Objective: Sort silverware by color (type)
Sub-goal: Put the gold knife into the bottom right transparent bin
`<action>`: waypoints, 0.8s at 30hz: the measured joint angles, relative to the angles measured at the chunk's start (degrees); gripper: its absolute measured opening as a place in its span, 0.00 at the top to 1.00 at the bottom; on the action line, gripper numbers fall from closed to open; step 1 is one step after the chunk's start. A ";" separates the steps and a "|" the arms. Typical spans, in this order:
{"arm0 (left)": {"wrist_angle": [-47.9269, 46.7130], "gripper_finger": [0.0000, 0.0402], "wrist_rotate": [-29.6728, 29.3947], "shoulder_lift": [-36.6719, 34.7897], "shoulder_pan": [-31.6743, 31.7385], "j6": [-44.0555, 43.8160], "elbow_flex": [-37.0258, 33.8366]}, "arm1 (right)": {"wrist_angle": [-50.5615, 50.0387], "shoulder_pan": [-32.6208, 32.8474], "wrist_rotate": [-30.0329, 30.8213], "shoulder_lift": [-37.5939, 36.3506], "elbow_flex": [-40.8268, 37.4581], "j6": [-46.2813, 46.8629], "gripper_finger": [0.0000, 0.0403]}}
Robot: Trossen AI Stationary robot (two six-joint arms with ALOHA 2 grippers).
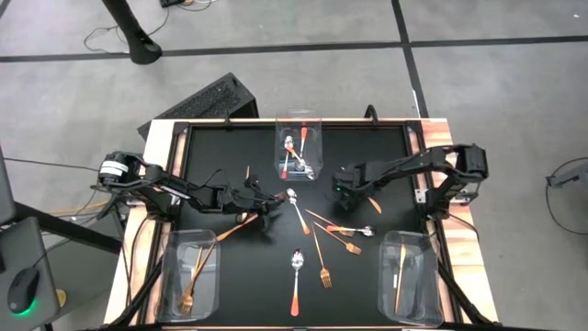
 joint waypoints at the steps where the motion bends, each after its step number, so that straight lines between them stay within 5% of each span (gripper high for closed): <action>1: -0.01 0.79 -0.13 0.01 0.00 0.07 0.00 | 0.07 -0.55 -0.62 0.33 0.04 -0.89 0.62; 9: 0.03 0.79 -0.52 0.02 0.02 0.93 0.00 | 0.83 -5.23 -7.49 -1.00 -0.20 -9.48 0.96; 16: 0.05 0.79 -0.76 0.02 0.02 0.92 0.00 | -0.04 -6.33 -8.06 -6.23 -0.76 -11.45 0.98; 24: 0.01 0.79 -0.74 0.02 0.02 0.90 0.00 | -4.53 0.66 -7.50 -22.46 -0.59 -4.14 0.99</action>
